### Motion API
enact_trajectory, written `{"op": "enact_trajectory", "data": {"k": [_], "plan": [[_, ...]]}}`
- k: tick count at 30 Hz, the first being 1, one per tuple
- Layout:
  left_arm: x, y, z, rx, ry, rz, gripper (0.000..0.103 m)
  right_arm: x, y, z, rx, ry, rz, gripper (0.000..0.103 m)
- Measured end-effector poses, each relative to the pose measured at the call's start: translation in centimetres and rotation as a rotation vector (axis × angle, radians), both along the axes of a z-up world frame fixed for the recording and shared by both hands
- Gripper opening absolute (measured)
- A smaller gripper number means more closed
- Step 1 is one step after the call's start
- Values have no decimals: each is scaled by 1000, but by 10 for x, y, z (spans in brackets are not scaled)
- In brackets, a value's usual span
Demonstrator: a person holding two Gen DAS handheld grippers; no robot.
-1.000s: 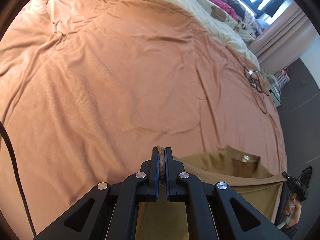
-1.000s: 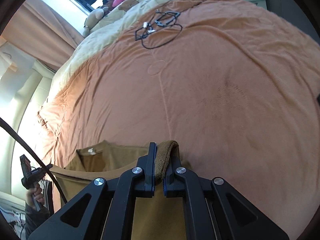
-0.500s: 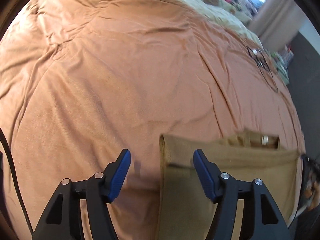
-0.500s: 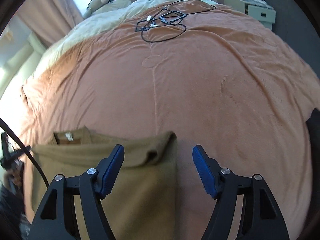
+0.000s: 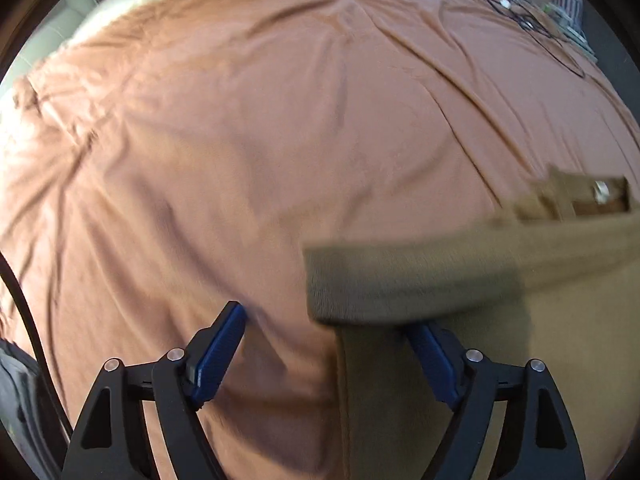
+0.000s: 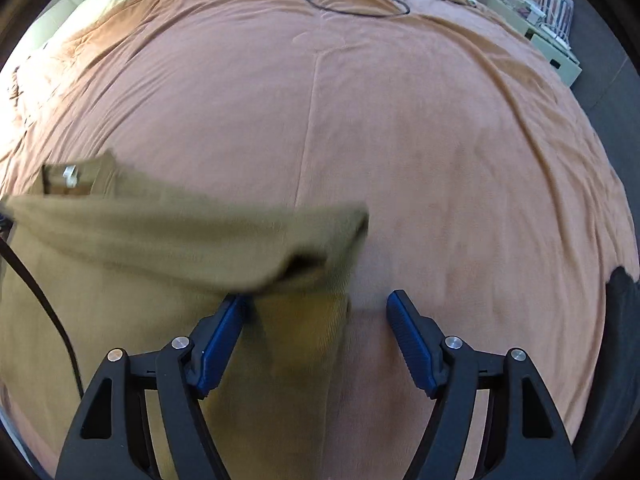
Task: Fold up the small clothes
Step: 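Open both tools to release the hem onto the collar, then move both open tools to the long folded edge of the shirt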
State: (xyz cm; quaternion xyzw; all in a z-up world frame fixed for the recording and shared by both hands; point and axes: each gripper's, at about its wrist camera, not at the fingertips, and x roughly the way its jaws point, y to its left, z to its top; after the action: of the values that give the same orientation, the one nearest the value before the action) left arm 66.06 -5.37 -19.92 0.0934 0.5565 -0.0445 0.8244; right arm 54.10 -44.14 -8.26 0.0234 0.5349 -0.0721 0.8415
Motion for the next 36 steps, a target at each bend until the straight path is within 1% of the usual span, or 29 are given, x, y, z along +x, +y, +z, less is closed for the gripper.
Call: {"op": "enact_trajectory", "data": {"k": [2, 4, 5, 7, 9, 12, 14, 18, 22, 25, 27, 30, 34, 36], "plan": [[13, -1, 0, 7, -18, 25, 84, 16, -2, 3, -31, -8, -22, 72], [25, 0, 0, 4, -30, 55, 84, 29, -7, 3, -23, -20, -38, 72], [31, 1, 0, 16, -40, 67, 84, 36, -8, 4, -18, -28, -49, 72], [43, 2, -1, 36, -49, 89, 84, 47, -12, 5, -45, -43, -81, 72], [50, 6, -3, 15, -42, 118, 84, 52, -16, 1, -66, -46, -106, 72], [53, 15, 1, -21, -39, 160, 84, 52, -18, 0, -44, -58, -142, 72], [40, 18, 7, -36, -43, 164, 84, 46, -18, 1, -17, -72, -144, 72], [14, 30, 22, -85, -37, 168, 84, 18, -18, 9, 23, -87, -129, 72], [-19, 34, 35, -161, -32, 165, 83, -13, -18, 25, 70, -113, -111, 72], [-45, 34, 42, -209, -26, 164, 81, -48, -13, 30, 112, -118, -94, 72], [-65, 35, 46, -239, -22, 162, 78, -66, -19, 34, 129, -118, -86, 72], [-91, 37, 48, -279, -6, 162, 76, -94, -26, 35, 171, -116, -89, 72], [-124, 37, 48, -307, 11, 156, 76, -135, -30, 36, 210, -107, -104, 72], [-141, 39, 46, -327, 18, 158, 73, -153, -30, 38, 223, -105, -113, 72]]}}
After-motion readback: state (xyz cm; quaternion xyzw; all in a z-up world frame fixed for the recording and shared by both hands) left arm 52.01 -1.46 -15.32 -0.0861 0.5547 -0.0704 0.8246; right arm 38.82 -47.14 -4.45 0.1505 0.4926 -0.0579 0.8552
